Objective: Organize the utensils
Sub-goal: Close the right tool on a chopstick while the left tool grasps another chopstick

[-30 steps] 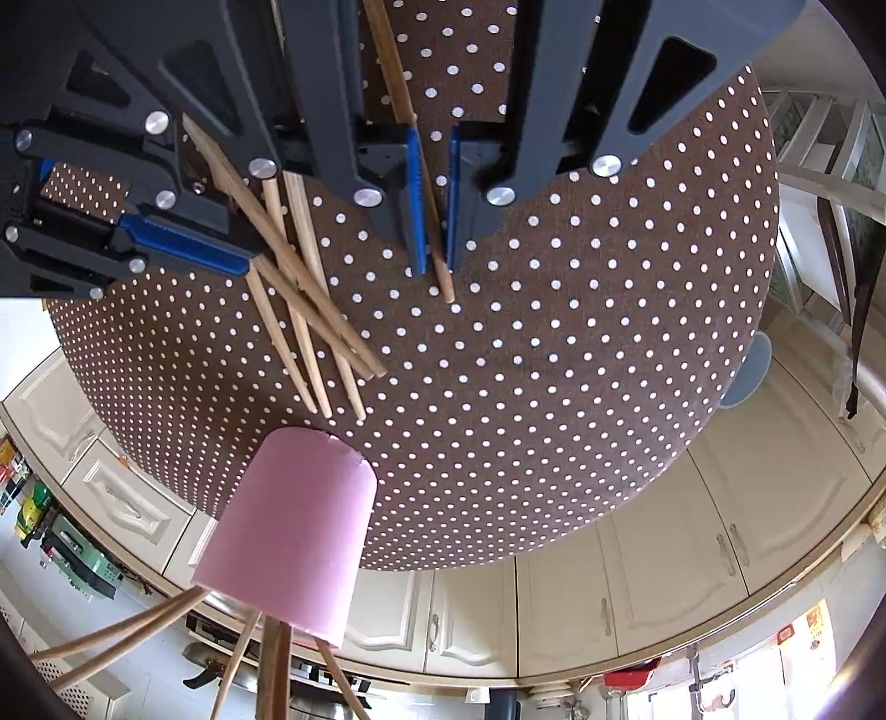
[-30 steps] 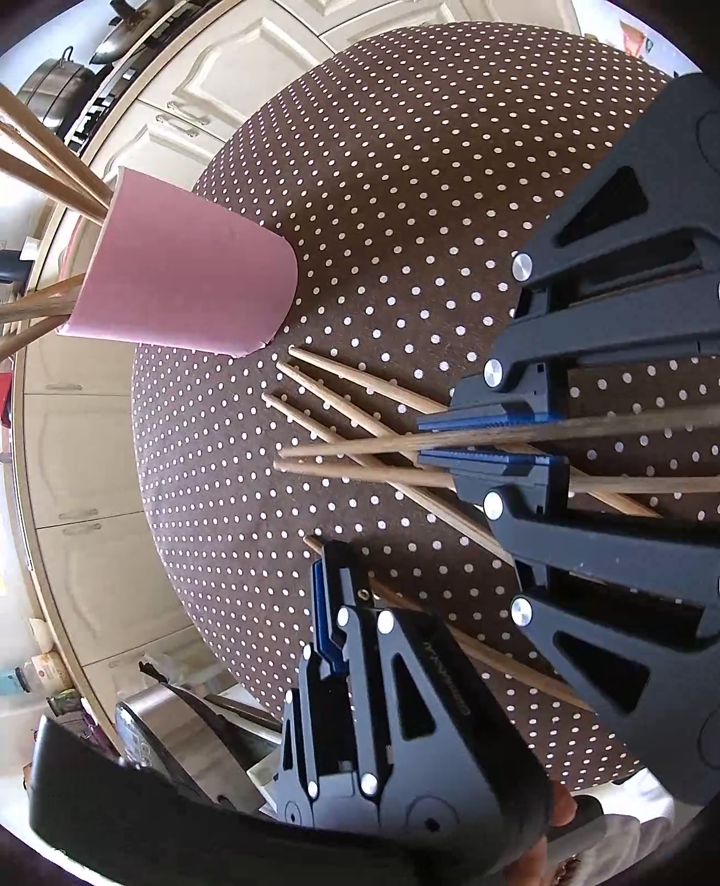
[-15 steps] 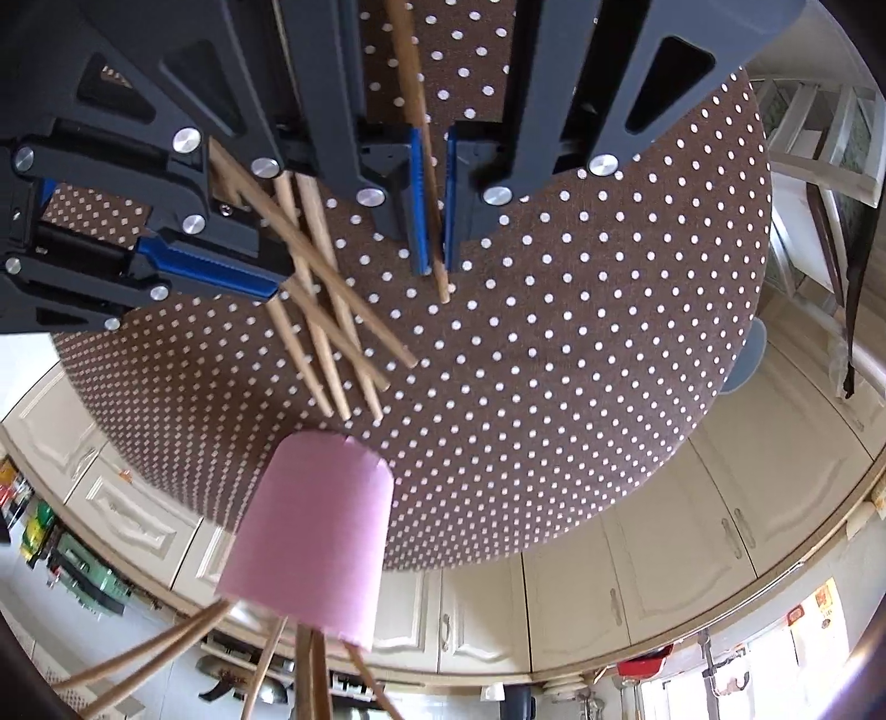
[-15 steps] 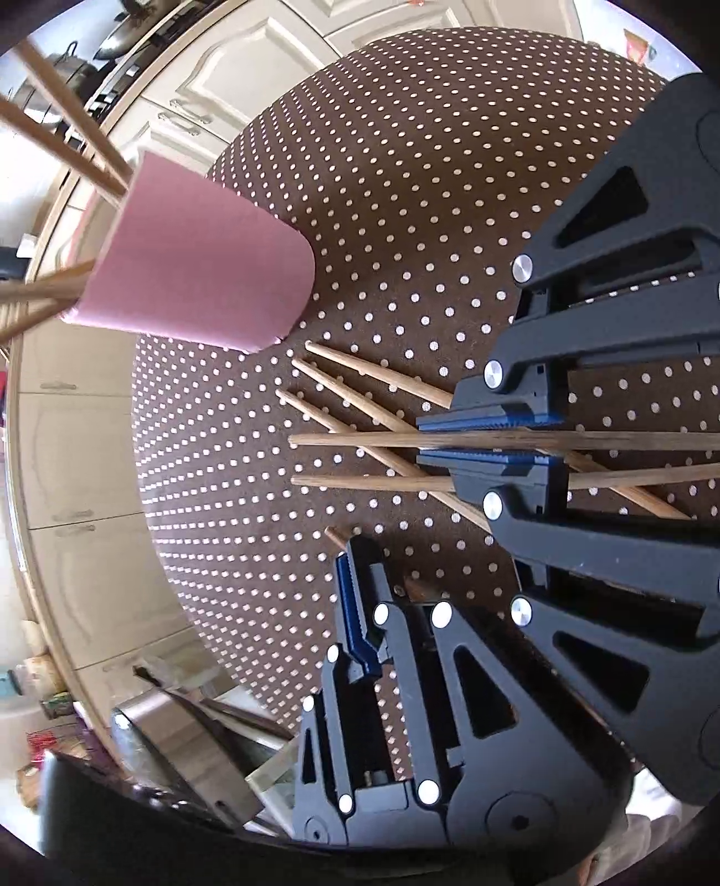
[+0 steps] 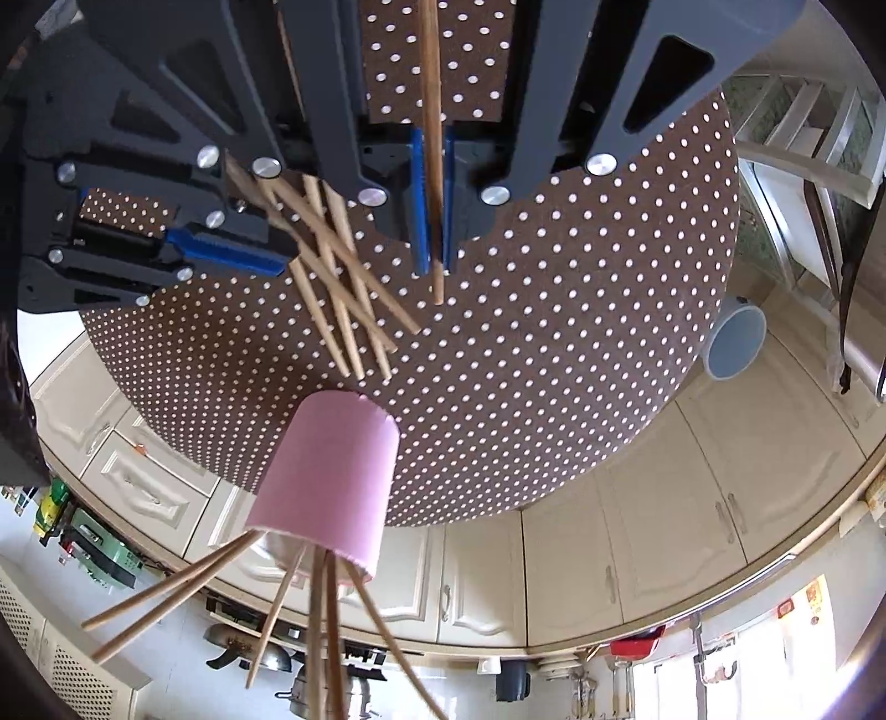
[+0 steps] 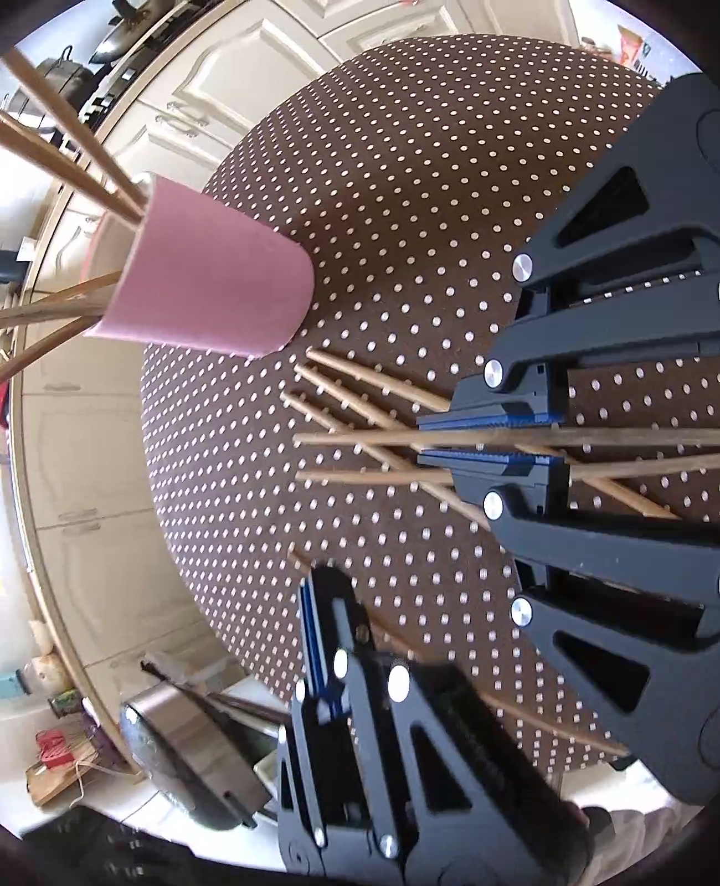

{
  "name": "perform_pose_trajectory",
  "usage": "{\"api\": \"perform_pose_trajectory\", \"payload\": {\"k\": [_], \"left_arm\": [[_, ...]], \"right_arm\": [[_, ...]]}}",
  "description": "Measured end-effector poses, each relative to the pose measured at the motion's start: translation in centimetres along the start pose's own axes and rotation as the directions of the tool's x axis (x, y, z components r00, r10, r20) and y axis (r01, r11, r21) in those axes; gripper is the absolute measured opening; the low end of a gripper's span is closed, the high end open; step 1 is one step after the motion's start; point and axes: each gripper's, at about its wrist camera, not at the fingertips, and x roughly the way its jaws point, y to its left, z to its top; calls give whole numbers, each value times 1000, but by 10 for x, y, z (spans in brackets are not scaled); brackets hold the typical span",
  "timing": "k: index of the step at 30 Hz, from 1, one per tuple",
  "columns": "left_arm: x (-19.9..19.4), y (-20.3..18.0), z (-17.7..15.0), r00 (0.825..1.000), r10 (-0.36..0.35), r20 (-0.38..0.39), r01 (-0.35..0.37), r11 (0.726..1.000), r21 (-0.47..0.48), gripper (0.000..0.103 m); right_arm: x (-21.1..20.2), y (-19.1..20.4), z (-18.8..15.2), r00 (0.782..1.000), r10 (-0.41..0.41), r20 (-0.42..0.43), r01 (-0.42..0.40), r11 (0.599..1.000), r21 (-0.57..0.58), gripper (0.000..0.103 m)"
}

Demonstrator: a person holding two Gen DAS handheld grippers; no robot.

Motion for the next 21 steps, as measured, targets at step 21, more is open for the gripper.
{"api": "perform_pose_trajectory", "payload": {"k": [21], "left_arm": [[21,13,4,999,-25,-36,25,1000,-18,6]], "right_arm": [[44,1,31,993,71,-94,-70,997,13,13]]}}
